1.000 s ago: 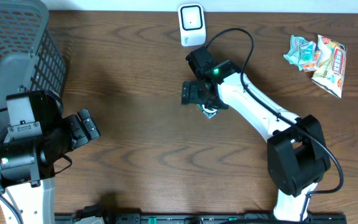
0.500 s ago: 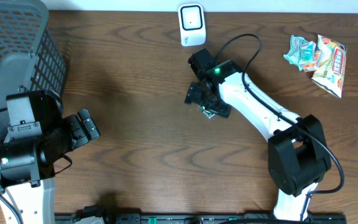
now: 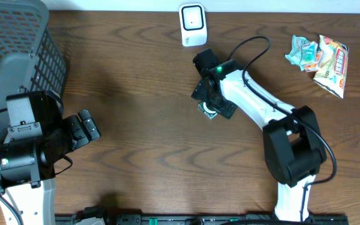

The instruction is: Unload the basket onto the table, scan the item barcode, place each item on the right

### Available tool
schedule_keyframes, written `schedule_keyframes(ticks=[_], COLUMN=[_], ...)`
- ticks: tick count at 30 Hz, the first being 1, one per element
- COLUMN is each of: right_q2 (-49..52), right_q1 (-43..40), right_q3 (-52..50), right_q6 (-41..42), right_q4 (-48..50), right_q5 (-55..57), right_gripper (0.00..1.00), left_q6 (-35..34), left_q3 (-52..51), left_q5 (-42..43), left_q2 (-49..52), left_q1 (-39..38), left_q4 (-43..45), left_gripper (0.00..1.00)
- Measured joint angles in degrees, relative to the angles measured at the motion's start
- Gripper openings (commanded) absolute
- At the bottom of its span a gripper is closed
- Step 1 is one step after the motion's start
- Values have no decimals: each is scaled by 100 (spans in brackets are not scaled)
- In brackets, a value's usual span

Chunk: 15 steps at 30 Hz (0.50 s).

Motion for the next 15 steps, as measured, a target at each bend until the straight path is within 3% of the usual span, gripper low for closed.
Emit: schedule_keyframes(ticks=[11,15], right_q2=[245,437], right_q1=[-85,-85], right_q3=[-7,-4], right_q6=[2,4], right_q4=[94,55], right_q5=[-68,-103], right_gripper=[94,87], left_q6=[-2,0], left_q3=[0,0], left_q5=[0,0], left_q2=[0,0], left_q1=[0,0], left_q4=[0,0], left_gripper=[98,98])
